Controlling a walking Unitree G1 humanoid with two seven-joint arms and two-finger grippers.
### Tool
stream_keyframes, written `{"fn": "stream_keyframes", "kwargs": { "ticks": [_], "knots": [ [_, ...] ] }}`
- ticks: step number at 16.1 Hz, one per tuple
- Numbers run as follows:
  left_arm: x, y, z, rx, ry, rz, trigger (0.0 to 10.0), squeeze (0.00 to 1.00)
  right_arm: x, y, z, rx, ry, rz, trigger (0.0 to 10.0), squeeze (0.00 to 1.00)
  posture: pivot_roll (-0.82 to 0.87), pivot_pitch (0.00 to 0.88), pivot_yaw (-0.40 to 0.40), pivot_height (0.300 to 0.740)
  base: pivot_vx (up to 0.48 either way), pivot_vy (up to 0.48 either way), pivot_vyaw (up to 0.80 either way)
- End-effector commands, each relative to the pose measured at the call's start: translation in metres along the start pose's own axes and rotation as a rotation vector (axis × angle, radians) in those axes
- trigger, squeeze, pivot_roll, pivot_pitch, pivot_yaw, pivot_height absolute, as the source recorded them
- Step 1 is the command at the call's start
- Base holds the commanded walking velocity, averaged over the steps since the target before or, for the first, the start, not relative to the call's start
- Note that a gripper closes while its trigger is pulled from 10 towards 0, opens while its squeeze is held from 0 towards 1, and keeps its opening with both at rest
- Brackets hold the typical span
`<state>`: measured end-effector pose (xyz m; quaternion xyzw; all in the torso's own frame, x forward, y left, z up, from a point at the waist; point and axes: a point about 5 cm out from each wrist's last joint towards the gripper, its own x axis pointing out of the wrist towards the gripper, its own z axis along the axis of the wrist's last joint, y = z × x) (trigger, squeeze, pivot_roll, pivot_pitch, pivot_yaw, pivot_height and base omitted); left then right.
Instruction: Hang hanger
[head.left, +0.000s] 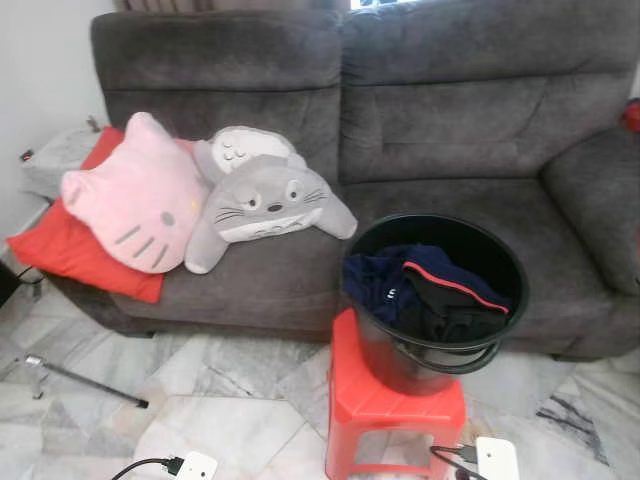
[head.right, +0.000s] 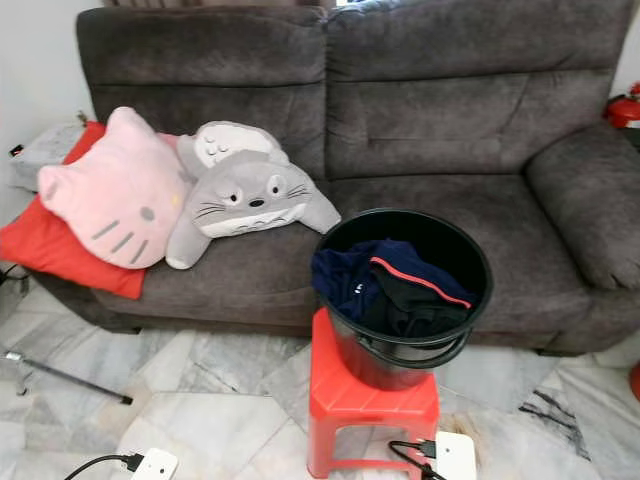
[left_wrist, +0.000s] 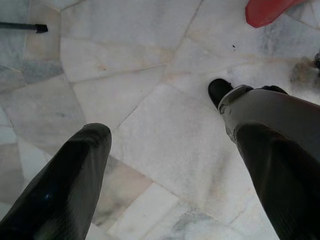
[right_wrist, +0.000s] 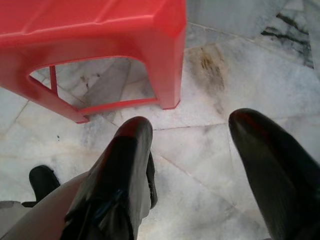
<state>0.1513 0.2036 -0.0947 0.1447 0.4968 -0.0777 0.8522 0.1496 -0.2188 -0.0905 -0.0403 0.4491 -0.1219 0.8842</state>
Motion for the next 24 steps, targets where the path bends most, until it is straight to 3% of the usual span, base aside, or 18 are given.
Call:
{"fn": "stream_keyframes", "kwargs": {
  "ticks": [1,3,5,7,11,12,14,15,17,18,21,24],
  "knots": [
    [-0.001,0.003,-0.002,0.004,0.005,0.001,10.0,0.0,0.0,0.0,0.01,-0.042,-0.074,-0.007,10.0,0.0,-0.24,0.0,0.093,0.74,0.0,0.0,0.0],
    [-0.001,0.003,-0.001,0.012,0.004,0.0,10.0,0.0,-0.001,-0.01,0.012,-0.024,-0.124,-0.085,10.0,0.0,-0.25,0.0,0.097,0.74,0.0,0.0,0.0],
    [-0.001,0.002,-0.002,0.016,0.003,-0.001,10.0,0.0,-0.011,-0.015,0.014,-0.048,-0.265,-0.143,10.0,0.0,-0.25,0.0,0.092,0.74,0.0,0.0,0.0],
    [-0.001,0.002,-0.002,0.019,0.004,0.0,10.0,0.0,-0.028,-0.013,0.013,-0.076,-0.399,-0.14,10.0,0.0,-0.27,0.0,0.093,0.74,0.0,0.0,0.0],
    [-0.001,0.002,-0.002,0.028,0.0,0.0,10.0,0.0,-0.069,-0.018,0.019,-0.066,-0.544,-0.197,10.0,0.0,-0.27,0.0,0.085,0.74,0.0,0.0,0.0],
    [-0.001,0.002,-0.002,0.026,-0.003,0.003,10.0,0.0,-0.077,-0.02,0.03,-0.124,-0.587,-0.213,10.0,0.0,-0.27,0.0,0.083,0.74,0.0,0.0,0.0],
    [-0.001,0.002,-0.001,0.022,-0.008,0.006,10.0,0.0,-0.088,-0.029,0.06,-0.101,-0.667,-0.266,10.0,0.0,-0.28,0.0,0.079,0.74,0.0,0.0,0.0],
    [0.0,0.002,0.0,0.024,-0.01,0.008,10.0,0.0,-0.095,-0.032,0.091,-0.138,-0.766,-0.283,10.0,0.0,-0.27,0.0,0.078,0.74,0.0,0.0,0.0],
    [0.0,0.003,0.0,0.013,-0.011,0.014,10.0,0.0,-0.105,-0.034,0.126,-0.121,-0.864,-0.299,10.0,0.0,-0.27,0.0,0.078,0.74,0.0,0.0,0.0],
    [0.0,0.004,0.001,-0.002,-0.012,0.015,10.0,0.0,-0.115,-0.03,0.159,-0.138,-0.968,-0.293,10.0,0.0,-0.27,0.0,0.076,0.74,0.0,0.0,0.0],
    [-0.001,0.005,0.0,-0.021,-0.012,0.018,10.0,0.0,-0.129,-0.009,0.188,-0.218,-1.055,-0.216,10.0,0.0,-0.25,0.0,0.066,0.74,0.0,0.0,0.0],
    [-0.001,0.005,-0.001,-0.03,-0.009,0.015,10.0,0.0,-0.141,0.002,0.2,-0.224,-1.079,-0.16,10.0,0.0,-0.26,0.0,0.065,0.74,0.0,0.0,0.0]
  ]
}}
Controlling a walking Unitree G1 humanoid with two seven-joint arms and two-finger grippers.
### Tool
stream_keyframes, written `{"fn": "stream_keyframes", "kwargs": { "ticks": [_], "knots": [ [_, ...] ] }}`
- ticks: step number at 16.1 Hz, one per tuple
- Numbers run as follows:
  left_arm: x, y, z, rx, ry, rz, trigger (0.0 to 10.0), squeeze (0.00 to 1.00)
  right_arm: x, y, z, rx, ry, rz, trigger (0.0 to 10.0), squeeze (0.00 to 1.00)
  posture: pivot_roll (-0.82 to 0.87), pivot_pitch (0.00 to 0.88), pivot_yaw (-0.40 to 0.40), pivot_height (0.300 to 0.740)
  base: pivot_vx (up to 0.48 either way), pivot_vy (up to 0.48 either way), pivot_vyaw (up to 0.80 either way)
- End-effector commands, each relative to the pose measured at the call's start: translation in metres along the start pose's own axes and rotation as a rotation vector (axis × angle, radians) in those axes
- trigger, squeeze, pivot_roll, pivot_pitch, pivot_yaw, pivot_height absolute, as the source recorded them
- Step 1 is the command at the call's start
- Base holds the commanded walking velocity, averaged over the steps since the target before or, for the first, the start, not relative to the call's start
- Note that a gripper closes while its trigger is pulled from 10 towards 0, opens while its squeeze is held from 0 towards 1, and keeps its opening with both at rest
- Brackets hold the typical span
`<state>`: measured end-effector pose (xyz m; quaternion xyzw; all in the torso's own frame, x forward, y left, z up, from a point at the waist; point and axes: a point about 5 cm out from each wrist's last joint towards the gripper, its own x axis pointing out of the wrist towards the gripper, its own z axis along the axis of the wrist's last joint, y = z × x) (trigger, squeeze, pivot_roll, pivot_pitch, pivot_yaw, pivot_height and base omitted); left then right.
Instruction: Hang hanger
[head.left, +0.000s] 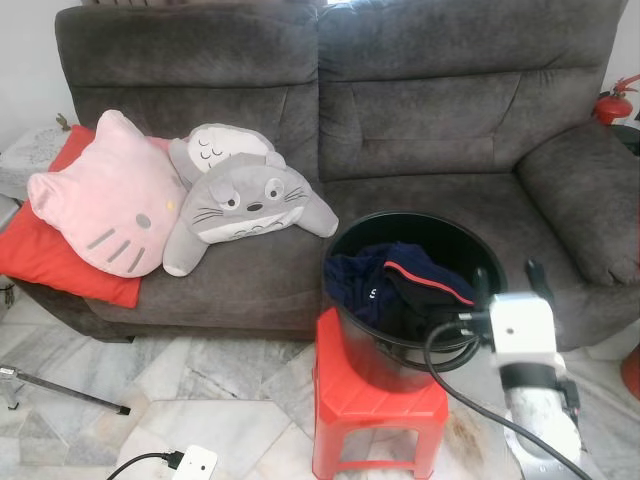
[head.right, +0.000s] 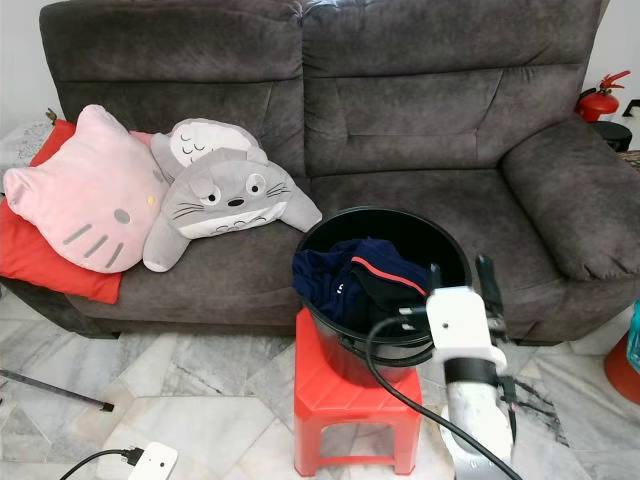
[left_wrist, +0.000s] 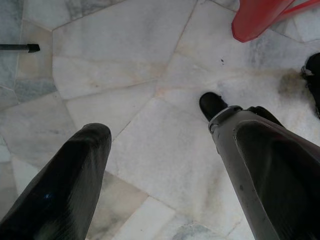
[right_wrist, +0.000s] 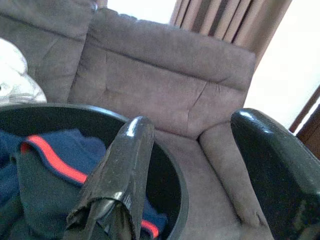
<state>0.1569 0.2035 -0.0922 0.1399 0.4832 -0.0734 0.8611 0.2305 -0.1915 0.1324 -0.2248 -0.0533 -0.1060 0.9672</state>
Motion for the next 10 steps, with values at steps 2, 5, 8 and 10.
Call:
{"fn": "stream_keyframes", "kwargs": {
  "ticks": [2,5,8,10],
  "knots": [
    [-0.001,0.001,-0.007,-0.022,0.024,0.001,10.0,0.0,0.003,-0.009,0.012,-0.007,-0.021,-0.043,10.0,0.0,-0.27,0.0,0.06,0.74,0.0,0.0,0.0],
    [-0.001,0.0,-0.008,-0.029,0.023,-0.002,10.0,0.0,0.004,-0.013,0.01,-0.011,0.021,-0.052,10.0,0.0,-0.26,0.0,0.053,0.74,0.0,0.0,0.0],
    [-0.001,-0.001,-0.008,-0.033,0.027,-0.004,10.0,0.0,0.007,-0.012,0.009,-0.01,0.052,-0.048,10.0,0.0,-0.26,0.0,0.051,0.74,0.0,0.0,-0.8],
    [-0.001,-0.001,-0.008,-0.035,0.026,-0.004,10.0,0.0,0.007,-0.011,0.008,-0.013,0.064,-0.053,10.0,0.0,-0.27,0.0,0.051,0.74,0.0,0.0,-0.8]
  ]
}}
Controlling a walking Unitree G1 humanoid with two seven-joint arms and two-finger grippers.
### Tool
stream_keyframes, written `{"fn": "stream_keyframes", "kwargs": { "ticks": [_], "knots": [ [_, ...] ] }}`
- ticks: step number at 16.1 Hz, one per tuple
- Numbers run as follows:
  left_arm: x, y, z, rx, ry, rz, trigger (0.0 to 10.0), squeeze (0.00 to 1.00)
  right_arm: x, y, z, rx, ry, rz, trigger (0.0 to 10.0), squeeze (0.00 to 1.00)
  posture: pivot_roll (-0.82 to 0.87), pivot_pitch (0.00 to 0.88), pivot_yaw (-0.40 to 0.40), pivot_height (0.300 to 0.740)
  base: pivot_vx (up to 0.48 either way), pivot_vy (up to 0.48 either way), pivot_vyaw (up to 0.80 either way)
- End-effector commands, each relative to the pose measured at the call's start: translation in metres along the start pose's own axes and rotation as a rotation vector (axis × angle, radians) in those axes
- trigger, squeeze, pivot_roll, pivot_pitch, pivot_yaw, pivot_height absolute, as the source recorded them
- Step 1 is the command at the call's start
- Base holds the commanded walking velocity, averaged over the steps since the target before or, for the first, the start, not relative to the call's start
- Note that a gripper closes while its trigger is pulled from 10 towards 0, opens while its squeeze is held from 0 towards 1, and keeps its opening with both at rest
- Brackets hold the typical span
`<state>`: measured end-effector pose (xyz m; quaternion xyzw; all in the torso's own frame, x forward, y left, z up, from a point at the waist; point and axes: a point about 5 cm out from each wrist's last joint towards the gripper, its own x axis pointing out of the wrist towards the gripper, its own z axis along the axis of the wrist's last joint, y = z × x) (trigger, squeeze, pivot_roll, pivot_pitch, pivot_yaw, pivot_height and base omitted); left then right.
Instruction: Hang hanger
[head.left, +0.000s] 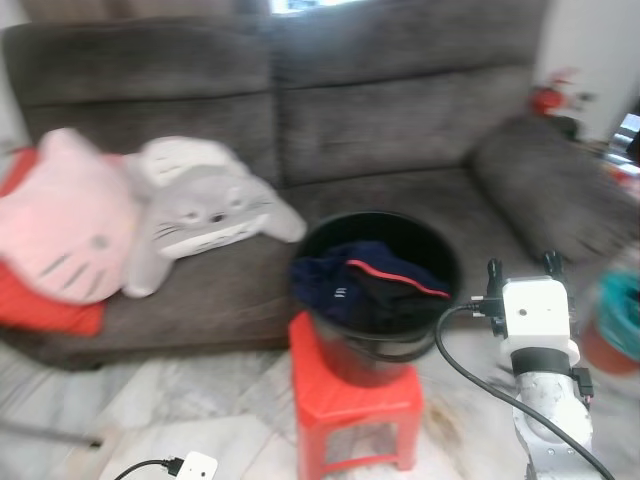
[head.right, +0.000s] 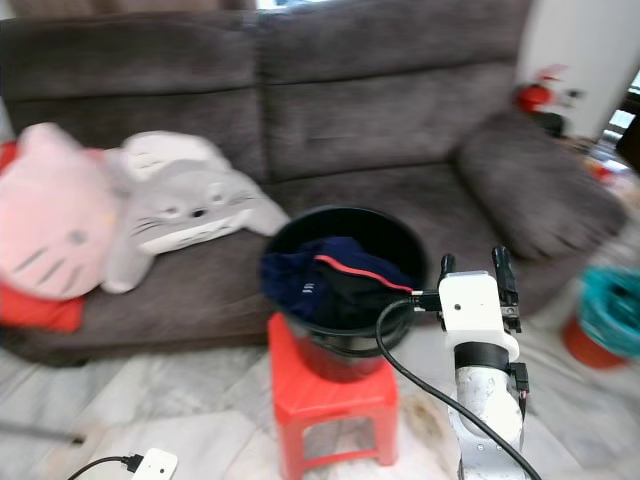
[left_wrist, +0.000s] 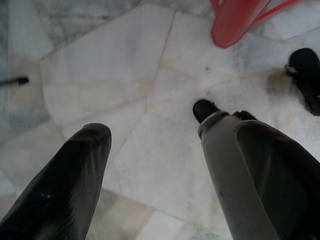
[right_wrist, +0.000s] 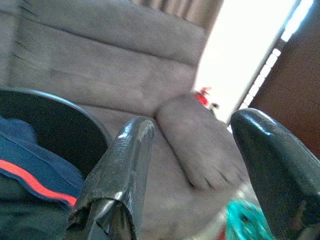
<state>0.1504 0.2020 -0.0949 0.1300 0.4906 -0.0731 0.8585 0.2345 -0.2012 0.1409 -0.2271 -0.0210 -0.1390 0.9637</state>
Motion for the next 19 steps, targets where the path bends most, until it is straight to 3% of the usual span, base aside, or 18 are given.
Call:
{"fn": "stream_keyframes", "kwargs": {
  "ticks": [1,7,10,13,19],
  "knots": [
    [-0.0005,0.0025,-0.0021,-0.017,0.012,0.008,10.0,0.0,-0.0001,0.0006,0.0054,0.009,-0.02,0.001,10.0,0.0,-0.27,0.0,0.052,0.74,0.0,0.0,0.0],
    [-0.0005,0.003,-0.0022,-0.01,0.014,0.007,10.0,0.0,-0.0007,0.0041,0.0104,0.029,-0.037,0.008,10.0,0.0,-0.26,0.0,0.056,0.74,0.081,0.0,0.0],
    [-0.0005,0.0031,-0.002,-0.012,0.014,0.006,10.0,0.0,0.0011,0.0057,0.0073,0.095,0.004,0.0,10.0,0.0,-0.26,0.0,0.056,0.74,0.245,0.0,-0.7],
    [-0.0005,0.0032,-0.0022,-0.012,0.016,0.006,10.0,0.0,0.0021,0.0049,0.0075,0.085,-0.001,-0.001,10.0,0.0,-0.26,0.0,0.058,0.74,0.246,0.0,-0.8],
    [-0.0003,0.0039,-0.0015,-0.008,0.015,0.02,10.0,0.0,0.0023,0.0097,0.0131,0.075,-0.032,0.065,10.0,0.0,-0.26,0.0,0.057,0.74,0.041,0.0,0.0]
  ]
}}
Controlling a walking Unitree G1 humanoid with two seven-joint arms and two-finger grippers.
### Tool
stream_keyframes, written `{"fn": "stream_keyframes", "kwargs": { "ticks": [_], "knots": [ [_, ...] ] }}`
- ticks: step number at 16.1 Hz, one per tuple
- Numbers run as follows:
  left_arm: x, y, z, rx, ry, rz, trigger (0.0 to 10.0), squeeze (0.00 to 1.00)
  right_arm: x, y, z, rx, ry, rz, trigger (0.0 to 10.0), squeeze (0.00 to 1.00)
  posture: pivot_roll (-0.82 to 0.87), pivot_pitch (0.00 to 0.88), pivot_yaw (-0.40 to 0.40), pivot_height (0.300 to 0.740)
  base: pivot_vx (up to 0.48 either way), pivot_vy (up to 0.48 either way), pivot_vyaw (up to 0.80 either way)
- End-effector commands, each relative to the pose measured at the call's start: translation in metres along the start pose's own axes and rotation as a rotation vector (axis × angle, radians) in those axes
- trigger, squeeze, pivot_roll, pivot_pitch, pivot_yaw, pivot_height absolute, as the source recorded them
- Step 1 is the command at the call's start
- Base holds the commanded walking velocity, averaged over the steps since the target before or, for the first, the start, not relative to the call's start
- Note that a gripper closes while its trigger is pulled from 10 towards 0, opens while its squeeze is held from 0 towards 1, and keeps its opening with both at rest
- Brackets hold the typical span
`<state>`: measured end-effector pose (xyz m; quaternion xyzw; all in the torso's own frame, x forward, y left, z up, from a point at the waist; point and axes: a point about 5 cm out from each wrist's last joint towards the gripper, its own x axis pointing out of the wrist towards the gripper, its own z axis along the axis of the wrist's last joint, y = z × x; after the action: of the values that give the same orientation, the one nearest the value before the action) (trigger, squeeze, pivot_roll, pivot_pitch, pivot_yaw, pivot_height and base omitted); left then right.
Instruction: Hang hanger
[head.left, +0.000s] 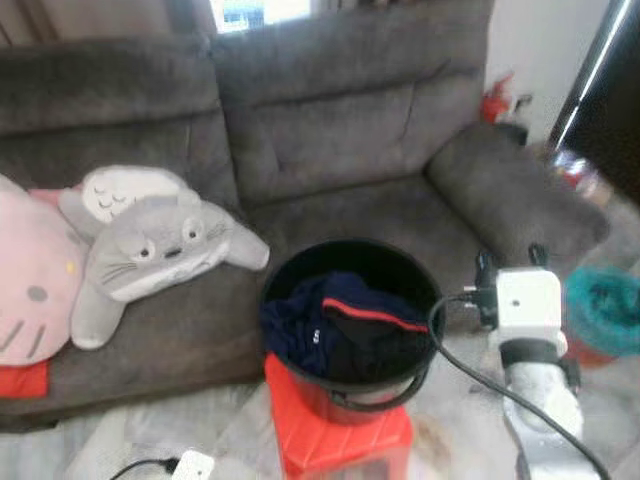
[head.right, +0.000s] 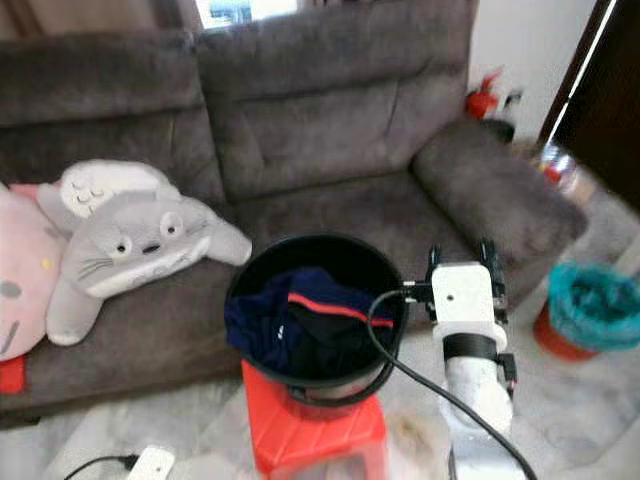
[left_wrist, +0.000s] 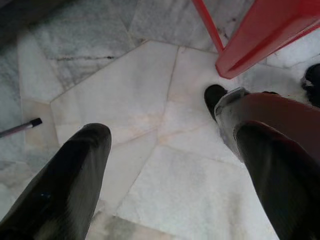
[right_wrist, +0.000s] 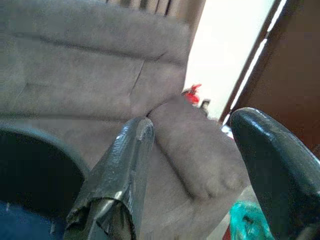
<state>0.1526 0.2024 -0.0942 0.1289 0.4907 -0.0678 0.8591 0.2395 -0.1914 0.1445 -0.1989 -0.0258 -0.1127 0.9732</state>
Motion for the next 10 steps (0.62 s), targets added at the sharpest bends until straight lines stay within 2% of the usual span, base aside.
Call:
{"fn": "stream_keyframes", "kwargs": {
  "ticks": [1,5,6,7,8,10],
  "knots": [
    [-0.001,0.003,-0.003,0.0,0.014,0.014,10.0,0.0,-0.001,0.003,0.006,0.014,-0.023,0.032,10.0,0.0,-0.27,0.0,0.06,0.74,0.0,0.0,0.0],
    [-0.001,0.003,-0.003,0.009,0.022,0.006,10.0,0.0,-0.01,0.016,0.005,-0.041,0.009,0.265,10.0,0.0,-0.28,0.0,0.069,0.74,0.0,0.0,0.0],
    [0.0,0.002,-0.003,0.008,0.024,-0.003,10.0,0.0,-0.014,0.019,-0.001,-0.131,0.052,0.414,10.0,0.0,-0.29,0.0,0.071,0.74,0.0,0.0,0.0],
    [0.0,0.002,-0.003,0.007,0.024,-0.004,10.0,0.0,-0.015,0.02,-0.002,-0.157,0.056,0.451,10.0,0.0,-0.3,0.0,0.073,0.74,0.0,0.0,0.0],
    [0.0,0.003,-0.002,0.006,0.021,-0.003,10.0,0.0,-0.009,0.02,-0.008,-0.234,0.08,0.499,10.0,0.0,-0.31,0.0,0.077,0.74,0.0,0.0,0.0],
    [0.0,0.003,-0.001,0.005,0.019,-0.007,10.0,0.0,0.004,0.021,-0.01,-0.261,0.087,0.501,10.0,0.0,-0.3,0.0,0.077,0.74,0.0,0.0,0.0]
  ]
}}
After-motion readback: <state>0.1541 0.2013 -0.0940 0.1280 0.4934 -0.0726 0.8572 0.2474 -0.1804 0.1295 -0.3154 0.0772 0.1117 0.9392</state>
